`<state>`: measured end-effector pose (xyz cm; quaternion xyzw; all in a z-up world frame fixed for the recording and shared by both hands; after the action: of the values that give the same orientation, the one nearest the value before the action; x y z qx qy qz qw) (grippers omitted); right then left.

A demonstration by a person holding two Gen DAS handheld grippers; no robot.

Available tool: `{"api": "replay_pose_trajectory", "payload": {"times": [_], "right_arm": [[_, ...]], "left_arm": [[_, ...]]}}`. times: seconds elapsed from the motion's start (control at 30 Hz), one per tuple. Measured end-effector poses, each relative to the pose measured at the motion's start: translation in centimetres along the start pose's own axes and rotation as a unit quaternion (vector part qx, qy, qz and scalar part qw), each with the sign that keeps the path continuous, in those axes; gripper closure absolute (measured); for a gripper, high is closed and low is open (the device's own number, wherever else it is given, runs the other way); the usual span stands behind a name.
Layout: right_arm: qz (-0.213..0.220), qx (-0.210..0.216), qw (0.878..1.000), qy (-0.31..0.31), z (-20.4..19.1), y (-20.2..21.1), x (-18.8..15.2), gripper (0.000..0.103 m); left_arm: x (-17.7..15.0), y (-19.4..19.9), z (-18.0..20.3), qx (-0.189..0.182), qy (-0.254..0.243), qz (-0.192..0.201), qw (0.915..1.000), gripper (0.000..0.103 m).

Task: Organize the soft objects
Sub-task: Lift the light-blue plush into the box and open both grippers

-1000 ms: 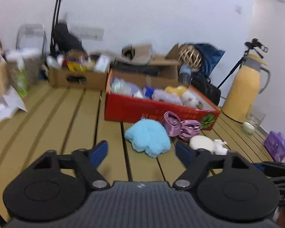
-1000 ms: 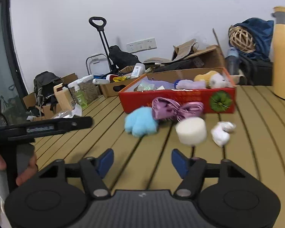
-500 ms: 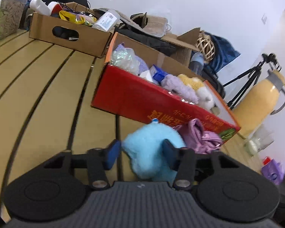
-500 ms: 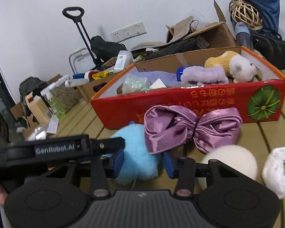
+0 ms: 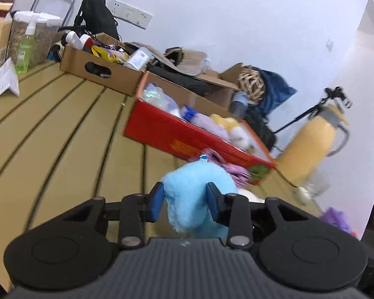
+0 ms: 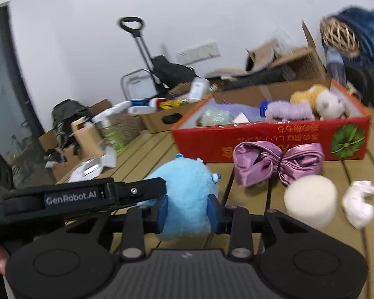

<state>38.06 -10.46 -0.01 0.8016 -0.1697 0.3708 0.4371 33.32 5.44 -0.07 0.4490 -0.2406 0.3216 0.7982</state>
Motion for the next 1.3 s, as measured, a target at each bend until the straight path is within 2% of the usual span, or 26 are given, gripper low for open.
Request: {"api": "replay_pose_trajectory", "payload": {"times": [0.13,0.33,0.47,0.57,0.7,0.8,0.9,0.97,1.03,1.13,1.17,1.2,1.27,1.3], "right_arm": [[0.017,-0.011,1.0,-0.005,-0.4,5.6,-2.5,0.071],[0.048,-0.047,0.998,-0.021,1.0,10.6,-3.7,0.072],[0.066,-0.059,0.996,-0.023,1.6,12.1,-3.2,0.072],[0.076,-0.067,0.995,-0.013,2.4,11.8,-1.3,0.072],[0.083,-0.068,0.994,-0.001,4.5,9.8,4.0,0.072],[0.074,-0.072,0.995,0.004,6.8,6.8,8.9,0.072],[0.052,-0.067,0.996,-0.021,10.1,2.7,13.0,0.072],[0.021,-0.065,0.997,-0.045,12.3,-0.5,14.9,0.072],[-0.005,-0.063,0.996,-0.055,14.1,-3.4,15.9,0.072],[-0.048,-0.057,0.994,-0.082,16.2,-7.4,16.1,0.073],[-0.062,-0.056,0.993,-0.085,16.6,-8.6,15.8,0.073],[-0.075,-0.054,0.992,-0.085,16.8,-9.5,15.4,0.075],[-0.09,-0.041,0.992,-0.08,16.7,-10.8,14.7,0.081],[-0.092,-0.04,0.992,-0.077,16.7,-11.1,14.4,0.081]], "left_arm": [[-2.2,2.0,3.4,-0.024,-0.03,-0.004,0.9993,0.066],[-3.2,1.8,6.7,-0.06,-0.05,-0.009,0.9969,0.066],[-2.1,1.3,7.8,-0.074,-0.059,0.0,0.9955,0.066],[0.7,-0.5,8.1,-0.085,-0.053,0.001,0.9949,0.066],[6.2,-4.7,8.3,-0.093,-0.046,0.005,0.9946,0.066],[10.5,-8.9,8.1,-0.086,-0.039,-0.009,0.9955,0.066],[13.3,-13.5,7.4,-0.063,-0.022,-0.028,0.9974,0.066],[14.1,-16.5,6.6,-0.044,-0.015,-0.041,0.9981,0.067],[14.7,-19.3,5.3,-0.029,-0.003,-0.07,0.9971,0.067],[14.5,-21.9,3.9,0.008,-0.001,-0.087,0.9962,0.065],[14.2,-22.3,3.6,0.023,-0.011,-0.089,0.9957,0.07],[14.0,-22.2,3.6,0.031,-0.032,-0.085,0.9954,0.07],[13.9,-21.5,3.5,0.039,-0.05,-0.078,0.9949,0.065],[14.0,-21.2,3.2,0.027,-0.048,-0.077,0.9955,0.058]]}}
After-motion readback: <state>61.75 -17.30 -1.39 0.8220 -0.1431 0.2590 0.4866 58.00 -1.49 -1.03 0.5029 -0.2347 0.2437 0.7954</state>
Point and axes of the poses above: each gripper's, at about its wrist camera, not at the fingertips, and y roughly against the way its jaws point, z to its right, x to its top, the point moved 3 cm from there along -y, roughly the way its jaws point, and after that the axes turned 8 degrees about -z, right-handed, at the moved point
